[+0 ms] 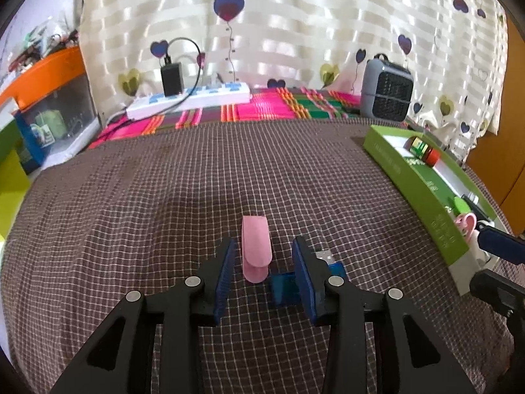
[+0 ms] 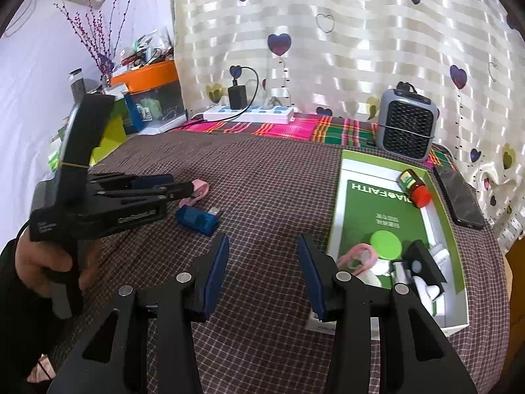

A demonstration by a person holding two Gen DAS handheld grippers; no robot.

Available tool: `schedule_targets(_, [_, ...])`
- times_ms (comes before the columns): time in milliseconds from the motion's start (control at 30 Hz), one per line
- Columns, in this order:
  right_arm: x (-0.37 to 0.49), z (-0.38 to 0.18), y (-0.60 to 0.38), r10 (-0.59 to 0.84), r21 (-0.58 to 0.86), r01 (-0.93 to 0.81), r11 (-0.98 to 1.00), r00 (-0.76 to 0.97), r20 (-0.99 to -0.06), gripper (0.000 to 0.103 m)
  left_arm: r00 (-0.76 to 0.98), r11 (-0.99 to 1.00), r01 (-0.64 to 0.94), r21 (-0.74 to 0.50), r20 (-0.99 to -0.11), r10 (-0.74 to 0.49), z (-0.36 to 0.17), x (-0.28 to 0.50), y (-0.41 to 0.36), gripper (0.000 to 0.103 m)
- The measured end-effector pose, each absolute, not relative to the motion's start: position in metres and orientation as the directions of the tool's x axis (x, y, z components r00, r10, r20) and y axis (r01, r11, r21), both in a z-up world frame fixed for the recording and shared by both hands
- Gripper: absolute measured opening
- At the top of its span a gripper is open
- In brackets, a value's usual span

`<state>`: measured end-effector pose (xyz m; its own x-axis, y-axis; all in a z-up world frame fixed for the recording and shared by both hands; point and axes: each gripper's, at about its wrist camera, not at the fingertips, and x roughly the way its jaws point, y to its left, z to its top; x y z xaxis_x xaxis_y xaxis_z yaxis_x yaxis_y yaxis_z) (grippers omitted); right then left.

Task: Organize rigid objects
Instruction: 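Grasp the pink stick with the left gripper, then grasp the blue USB drive with the right gripper while the left gripper holds the pink stick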

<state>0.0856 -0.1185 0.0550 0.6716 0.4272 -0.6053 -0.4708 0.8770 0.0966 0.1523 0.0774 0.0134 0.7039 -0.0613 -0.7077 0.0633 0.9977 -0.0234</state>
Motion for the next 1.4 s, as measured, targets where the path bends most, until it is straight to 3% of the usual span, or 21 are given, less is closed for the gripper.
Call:
schedule_targets(200, [0.090, 0.052, -0.106, 0.433, 0.084, -0.493, 0.866, 0.657, -0.617, 0.045, 0.686, 0.997, 0.054, -0.048, -0.725, -0.072, 0.007, 0.163, 0.083, 0.034])
schedule_targets(267, [0.093, 0.050, -0.101, 0.436, 0.081, -0.501, 0.862, 0.649, -0.624, 0.045, 0.679, 0.997, 0.041, -0.062, -0.731, -0.074, 0.005, 0.166, 0.086, 0.017])
schedule_targets(667, [0.115, 0.035, -0.057, 0.461, 0.088, -0.574, 0.814, 0.546, -0.700, 0.045, 0.656, 0.994, 0.053, -0.094, -0.748, -0.106, 0.003, 0.145, 0.102, 0.017])
schedule_targets(1133, [0.113, 0.014, -0.064, 0.390, 0.102, -0.494, 0.864, 0.526, -0.756, 0.045, 0.563, 0.923, 0.367, -0.119, -0.761, -0.322, 0.001, 0.103, 0.057, 0.017])
schedule_targets(1400, [0.110, 0.023, -0.076, 0.395, 0.147, -0.434, 0.889, 0.563, -0.726, 0.045, 0.629, 0.958, 0.257, -0.130, -0.730, -0.268, 0.003, 0.101, 0.078, 0.017])
